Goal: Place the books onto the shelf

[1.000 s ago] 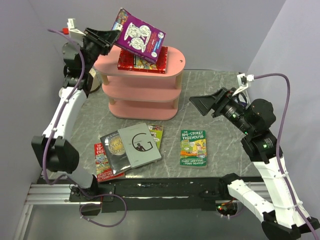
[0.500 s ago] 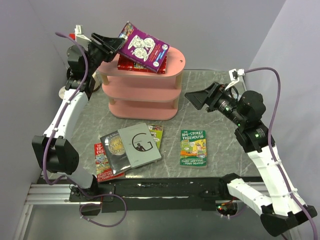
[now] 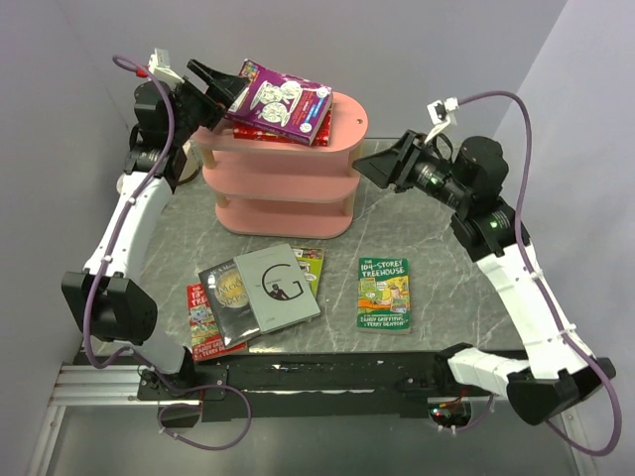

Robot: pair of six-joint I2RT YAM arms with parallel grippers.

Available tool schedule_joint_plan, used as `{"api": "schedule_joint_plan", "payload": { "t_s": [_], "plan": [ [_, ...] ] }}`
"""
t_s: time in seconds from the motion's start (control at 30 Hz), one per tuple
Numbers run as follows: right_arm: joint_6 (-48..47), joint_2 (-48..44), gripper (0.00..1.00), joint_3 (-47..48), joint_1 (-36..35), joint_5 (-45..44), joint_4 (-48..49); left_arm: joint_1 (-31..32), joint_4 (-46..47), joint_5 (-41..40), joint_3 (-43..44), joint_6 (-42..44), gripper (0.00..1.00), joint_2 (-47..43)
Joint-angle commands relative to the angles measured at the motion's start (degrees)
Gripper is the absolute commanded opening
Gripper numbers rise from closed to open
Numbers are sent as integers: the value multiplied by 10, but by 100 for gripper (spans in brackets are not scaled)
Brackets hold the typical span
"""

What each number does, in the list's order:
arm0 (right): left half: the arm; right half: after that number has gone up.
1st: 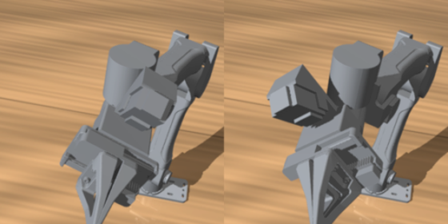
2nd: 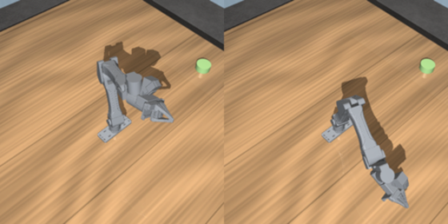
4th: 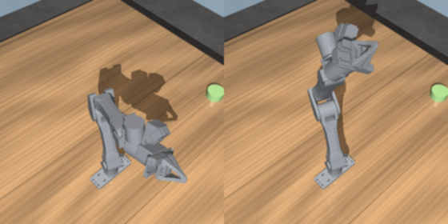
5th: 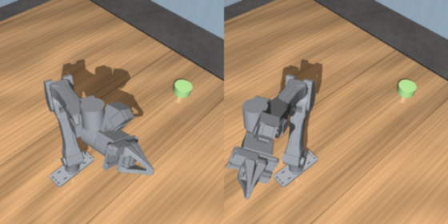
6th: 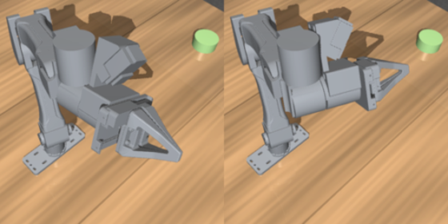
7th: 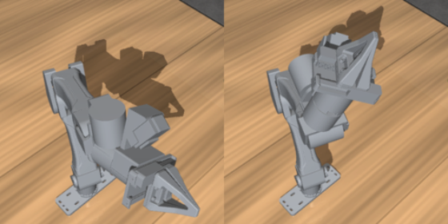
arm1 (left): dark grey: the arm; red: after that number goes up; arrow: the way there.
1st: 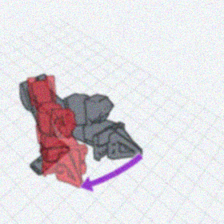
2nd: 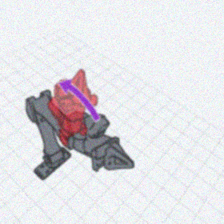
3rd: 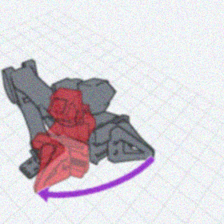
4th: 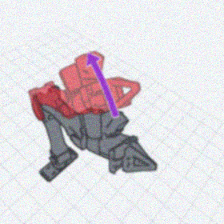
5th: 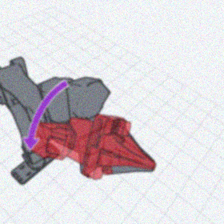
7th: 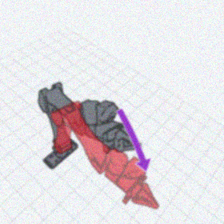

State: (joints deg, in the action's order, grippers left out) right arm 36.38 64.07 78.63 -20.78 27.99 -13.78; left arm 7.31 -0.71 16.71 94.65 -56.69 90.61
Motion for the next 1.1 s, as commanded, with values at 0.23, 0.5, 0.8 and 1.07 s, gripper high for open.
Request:
{"api": "schedule_joint_plan", "payload": {
  "t_s": [0.23,0.5,0.8,1.07],
  "plan": [
    [-39,117,0,130,-58,82,-25,-5,-107,-65,34,90,98,-32],
    [-49,205,0,214,-99,63,-63,-19,-136,-107,31,111,99,-58],
    [-63,288,0,310,-98,14,-120,-43,-126,-114,11,107,98,-87],
    [-61,331,0,344,-80,-28,-150,-49,-130,-99,33,98,98,-58]
  ]
}}
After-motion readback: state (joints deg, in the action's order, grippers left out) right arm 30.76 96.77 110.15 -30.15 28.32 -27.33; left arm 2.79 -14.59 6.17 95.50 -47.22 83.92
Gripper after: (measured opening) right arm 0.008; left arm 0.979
